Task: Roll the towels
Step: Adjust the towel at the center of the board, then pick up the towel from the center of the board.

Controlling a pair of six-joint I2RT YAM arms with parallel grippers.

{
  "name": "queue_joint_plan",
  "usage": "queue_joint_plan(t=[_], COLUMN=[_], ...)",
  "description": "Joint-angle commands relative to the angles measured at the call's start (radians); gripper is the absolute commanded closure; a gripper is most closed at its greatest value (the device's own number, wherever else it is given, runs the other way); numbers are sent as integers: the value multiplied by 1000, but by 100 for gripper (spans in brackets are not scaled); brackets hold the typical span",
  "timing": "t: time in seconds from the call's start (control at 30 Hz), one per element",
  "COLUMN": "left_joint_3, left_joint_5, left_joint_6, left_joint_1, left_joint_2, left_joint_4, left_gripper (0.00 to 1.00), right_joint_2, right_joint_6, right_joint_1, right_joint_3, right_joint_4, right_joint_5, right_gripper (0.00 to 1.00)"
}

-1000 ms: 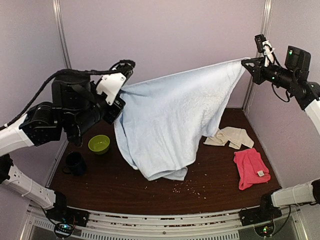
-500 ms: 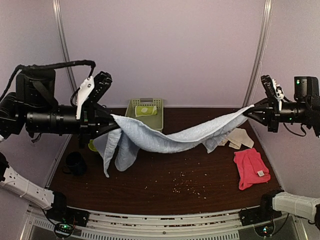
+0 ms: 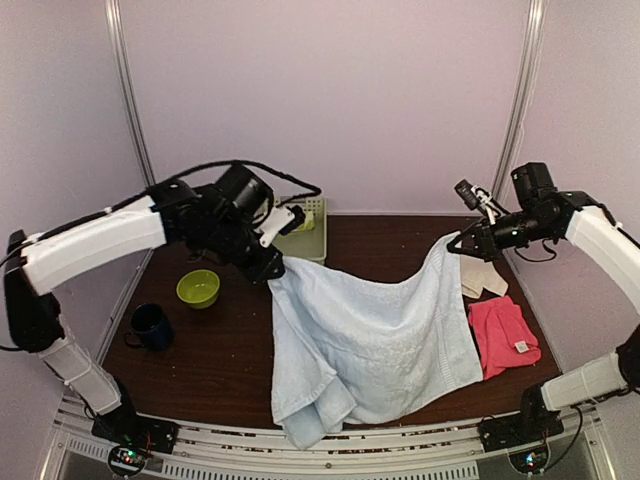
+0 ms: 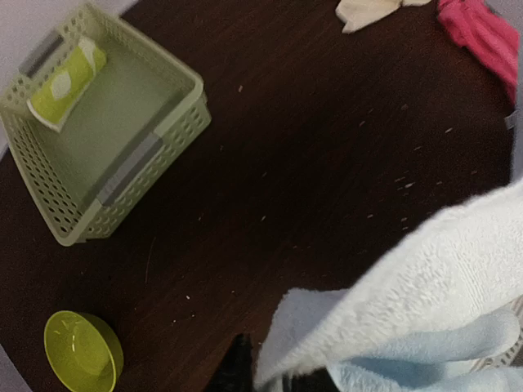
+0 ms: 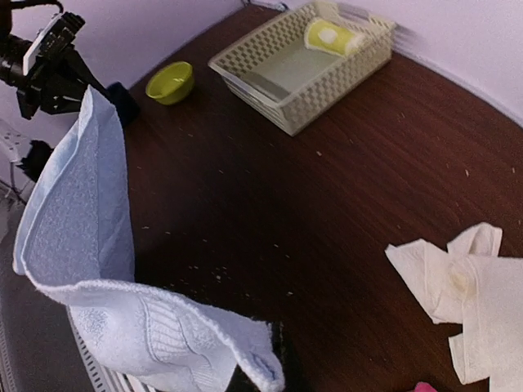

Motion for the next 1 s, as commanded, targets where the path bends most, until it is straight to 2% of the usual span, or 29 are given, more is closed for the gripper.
queue_joint_plan(t=[0.0,0.03,0.1,0.23,0.33,0.43,0.5,0.63,0.77,0.97], left_joint_3=[-6,21,67,15,-135,-299,-356,-304,-210,-51], left_joint_5=[-50,-88,-155,-136,-57,47,84,25,-85,-152], left_joint_6=[22,28,36,-4,-39,34,39,-83,-165,-213], left_joint_1=[114,129,138,131,89,-56,-144,-218,-324,-395], left_joint_2=[237,285,346,289,140,-5,-36,80,222,411], left_joint_4=[66,66,56,87,203,346,385,307,268,214], left_gripper=[68,57,45,37,37,37,39,44,43,46], right_joint_2=[235,307,440,574,538,495,478,476,474,474], right_joint_6=[66,81,93,118,133,146,152,147,134,124], right_joint_1=[-6,-7,-6,-5,-7,-7,-7,-8,-7,-7], right_joint_3=[10,37,111,199,160,102,69,51,27,9], right_joint_4=[154,179,187,163,231,290,315,318,328,330], right_joint_5=[315,359,402,374,385,403,399,377,372,357], right_gripper=[100,100,100,100,100,100,100,100,100,100])
